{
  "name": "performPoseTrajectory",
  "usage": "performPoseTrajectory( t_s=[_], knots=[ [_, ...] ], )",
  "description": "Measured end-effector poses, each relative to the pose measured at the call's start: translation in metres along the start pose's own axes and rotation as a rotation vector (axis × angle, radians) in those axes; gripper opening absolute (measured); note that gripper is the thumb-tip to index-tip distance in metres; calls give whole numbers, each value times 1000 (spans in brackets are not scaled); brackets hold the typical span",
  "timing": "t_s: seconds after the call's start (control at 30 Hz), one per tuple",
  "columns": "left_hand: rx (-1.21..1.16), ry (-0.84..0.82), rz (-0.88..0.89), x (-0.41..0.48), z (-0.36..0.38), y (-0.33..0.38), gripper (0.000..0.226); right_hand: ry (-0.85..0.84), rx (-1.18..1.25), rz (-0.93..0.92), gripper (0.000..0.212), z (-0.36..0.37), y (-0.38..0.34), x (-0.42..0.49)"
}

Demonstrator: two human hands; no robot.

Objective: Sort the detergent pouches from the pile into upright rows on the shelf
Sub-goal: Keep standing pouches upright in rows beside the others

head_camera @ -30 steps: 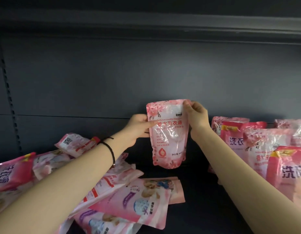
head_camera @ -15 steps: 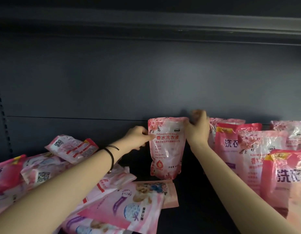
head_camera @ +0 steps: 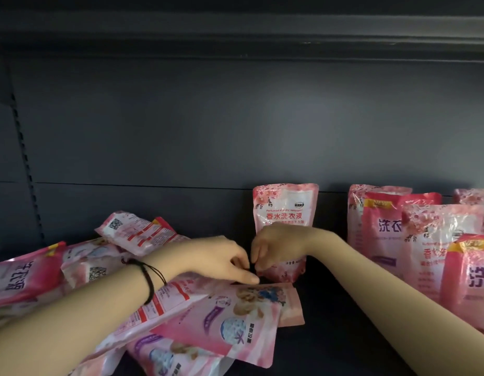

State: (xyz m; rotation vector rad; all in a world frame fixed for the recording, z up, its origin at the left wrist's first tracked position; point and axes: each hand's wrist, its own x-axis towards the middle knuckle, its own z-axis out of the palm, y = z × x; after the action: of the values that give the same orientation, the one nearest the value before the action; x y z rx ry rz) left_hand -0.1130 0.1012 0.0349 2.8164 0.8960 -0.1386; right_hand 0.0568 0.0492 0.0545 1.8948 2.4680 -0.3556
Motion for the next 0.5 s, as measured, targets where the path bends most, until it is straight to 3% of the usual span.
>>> performPoseTrajectory(
  t_s=[0.07,0.17,0.37,0.5],
  knots=[
    [95,-34,-4,-1,11,10,71,-108,4,19,29,13,0,12],
    [115,-86,-42,0,24,13,68,-191,49,77,35,34,4,25],
    [62,-121,8,-4,27,1,65,-124,149,187,46,55,10,25],
    [-113,-67,9,-6,25,0,54,-127,269,249,37,56,11,14]
  ],
)
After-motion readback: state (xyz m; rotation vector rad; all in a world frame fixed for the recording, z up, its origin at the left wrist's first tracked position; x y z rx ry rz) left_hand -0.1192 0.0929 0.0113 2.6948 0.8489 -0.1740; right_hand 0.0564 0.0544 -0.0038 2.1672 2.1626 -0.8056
